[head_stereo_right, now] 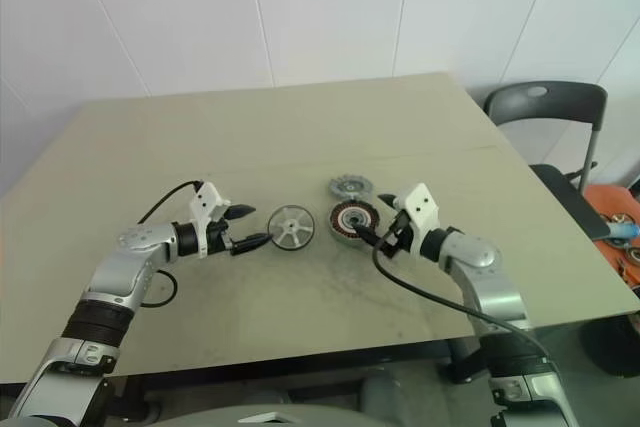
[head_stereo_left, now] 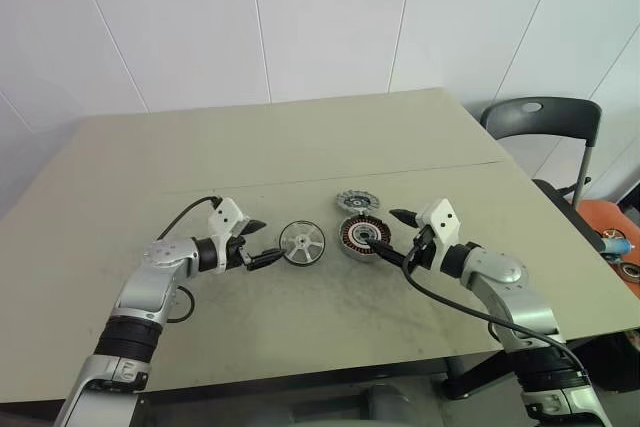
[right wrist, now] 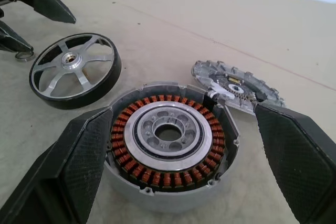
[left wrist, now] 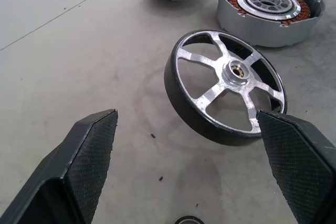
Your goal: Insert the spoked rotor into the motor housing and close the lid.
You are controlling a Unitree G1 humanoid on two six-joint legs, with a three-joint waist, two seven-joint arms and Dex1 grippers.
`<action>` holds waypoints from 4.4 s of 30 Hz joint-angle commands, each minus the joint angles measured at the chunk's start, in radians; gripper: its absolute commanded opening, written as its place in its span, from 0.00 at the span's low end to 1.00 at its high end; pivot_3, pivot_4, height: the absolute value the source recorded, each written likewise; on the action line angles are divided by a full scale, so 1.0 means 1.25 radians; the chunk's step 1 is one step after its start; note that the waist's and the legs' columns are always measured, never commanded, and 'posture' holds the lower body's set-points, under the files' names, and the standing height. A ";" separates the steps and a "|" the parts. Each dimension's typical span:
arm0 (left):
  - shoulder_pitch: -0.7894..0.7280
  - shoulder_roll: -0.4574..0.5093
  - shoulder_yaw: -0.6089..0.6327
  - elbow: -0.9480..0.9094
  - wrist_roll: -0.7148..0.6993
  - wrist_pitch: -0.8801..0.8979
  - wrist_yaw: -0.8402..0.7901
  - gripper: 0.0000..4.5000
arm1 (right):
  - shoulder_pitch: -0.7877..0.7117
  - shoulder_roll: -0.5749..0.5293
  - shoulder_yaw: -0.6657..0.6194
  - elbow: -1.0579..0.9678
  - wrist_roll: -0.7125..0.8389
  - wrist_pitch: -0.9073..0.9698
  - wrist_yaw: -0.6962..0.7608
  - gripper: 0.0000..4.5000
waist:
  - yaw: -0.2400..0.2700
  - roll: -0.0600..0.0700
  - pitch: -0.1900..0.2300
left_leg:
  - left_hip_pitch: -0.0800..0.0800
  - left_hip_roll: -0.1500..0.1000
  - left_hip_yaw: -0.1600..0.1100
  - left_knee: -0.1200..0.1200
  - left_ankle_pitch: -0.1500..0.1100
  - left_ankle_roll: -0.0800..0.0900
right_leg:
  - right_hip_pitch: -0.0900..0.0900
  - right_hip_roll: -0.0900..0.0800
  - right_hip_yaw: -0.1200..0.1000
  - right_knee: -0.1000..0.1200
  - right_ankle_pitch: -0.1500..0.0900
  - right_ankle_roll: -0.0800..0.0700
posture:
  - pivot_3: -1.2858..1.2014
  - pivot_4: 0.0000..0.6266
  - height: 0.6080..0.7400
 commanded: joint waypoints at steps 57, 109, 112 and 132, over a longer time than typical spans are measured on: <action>0.001 0.099 -0.017 0.072 0.009 -0.052 -0.110 1.00 | -0.002 0.010 -0.003 -0.009 -0.012 -0.024 0.000 1.00 | -0.001 0.000 0.001 | -0.001 0.000 0.000 0.000 0.000 0.000 | -0.002 0.001 0.000 0.000 0.000 0.000 | 0.52 0.00 1.00; -0.231 0.103 0.131 -0.064 -0.198 0.132 -0.108 0.17 | 0.041 -0.036 -0.048 -0.047 0.022 0.002 0.008 1.00 | -0.007 -0.003 0.002 | 0.000 0.002 0.001 0.000 -0.001 -0.004 | -0.004 0.003 0.001 -0.001 0.002 -0.002 | 0.52 0.00 1.00; -0.160 0.104 0.118 -0.257 -0.254 0.209 -0.091 0.17 | 0.054 -0.051 -0.064 -0.077 0.044 0.029 0.018 1.00 | -0.006 -0.003 0.003 | -0.004 0.003 0.002 0.000 0.000 -0.007 | -0.010 0.003 0.002 -0.001 0.002 -0.002 | 0.52 0.00 1.00; -0.395 -0.238 -0.153 0.421 0.069 -0.282 -0.062 0.17 | 0.095 -0.059 -0.078 -0.140 0.049 0.068 -0.014 1.00 | 0.000 -0.001 0.006 | -0.002 0.004 0.005 0.000 -0.001 -0.005 | 0.000 0.004 0.001 -0.017 0.008 0.002 | 0.52 0.00 1.00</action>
